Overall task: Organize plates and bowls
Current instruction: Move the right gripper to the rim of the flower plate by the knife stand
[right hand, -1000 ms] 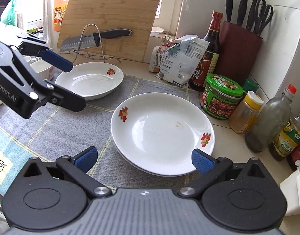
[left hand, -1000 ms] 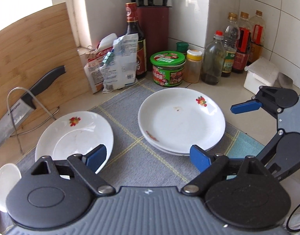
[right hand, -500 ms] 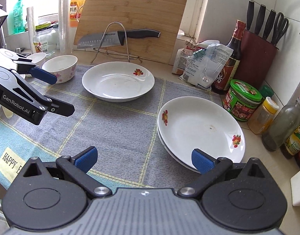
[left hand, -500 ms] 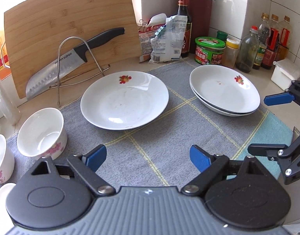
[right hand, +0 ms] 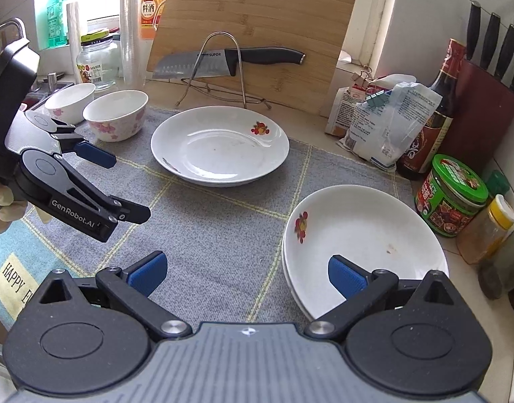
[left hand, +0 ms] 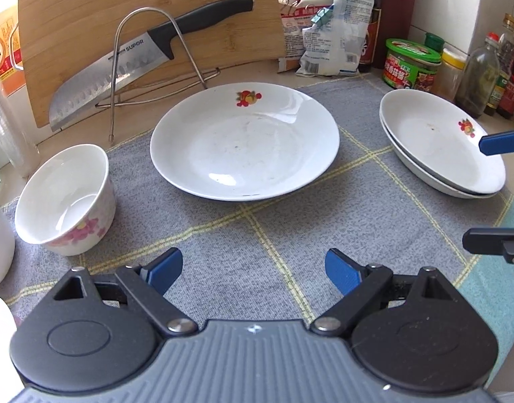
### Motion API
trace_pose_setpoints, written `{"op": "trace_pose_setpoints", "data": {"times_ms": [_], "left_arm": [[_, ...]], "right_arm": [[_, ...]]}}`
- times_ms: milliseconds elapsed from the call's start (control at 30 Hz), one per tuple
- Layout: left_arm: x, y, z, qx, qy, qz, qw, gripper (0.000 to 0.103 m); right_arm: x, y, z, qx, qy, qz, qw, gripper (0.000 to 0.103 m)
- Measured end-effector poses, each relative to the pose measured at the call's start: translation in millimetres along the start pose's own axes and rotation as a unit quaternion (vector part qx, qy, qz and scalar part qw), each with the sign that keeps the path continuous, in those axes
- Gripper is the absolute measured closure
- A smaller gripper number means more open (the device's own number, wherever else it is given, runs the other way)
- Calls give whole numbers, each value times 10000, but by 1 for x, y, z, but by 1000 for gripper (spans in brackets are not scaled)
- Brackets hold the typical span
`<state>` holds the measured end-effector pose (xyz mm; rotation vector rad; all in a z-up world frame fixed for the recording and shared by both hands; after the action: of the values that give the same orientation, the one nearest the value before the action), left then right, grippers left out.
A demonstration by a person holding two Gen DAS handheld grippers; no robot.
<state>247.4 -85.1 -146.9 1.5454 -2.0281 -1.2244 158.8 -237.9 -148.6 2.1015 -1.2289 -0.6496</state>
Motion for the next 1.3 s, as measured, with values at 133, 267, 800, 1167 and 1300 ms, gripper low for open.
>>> {"op": "trace_pose_setpoints", "data": {"times_ms": [133, 267, 800, 1167, 1300], "left_arm": [[7, -10, -4, -62, 211, -29, 9998, 11], [10, -23, -9, -114, 219, -112, 9996, 11], [2, -49, -22, -21, 122, 140, 9998, 0], [-5, -56, -30, 204, 228, 120, 9995, 0], [-6, -58, -32, 336, 251, 132, 9990, 0]], "right_arm": [[17, -9, -9, -22, 84, -228, 9997, 0], [29, -23, -16, -125, 104, -366, 9992, 0], [32, -62, -55, -290, 343, -623, 9970, 0], [42, -108, -88, -603, 448, -1056, 9916, 0], [54, -124, -99, -714, 395, -1149, 9900, 0]]}}
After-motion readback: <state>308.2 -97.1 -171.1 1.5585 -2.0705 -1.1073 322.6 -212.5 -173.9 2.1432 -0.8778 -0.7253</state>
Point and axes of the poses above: each gripper's, at about its wrist camera, not at the fingertips, and y roughly against the way its jaws point, x to its right, z to its underside, the point moved 9 cm from there along -y, roughly the way its jaws point, and after that the axes turned 14 degrees about -z, right-handed, at the moved point
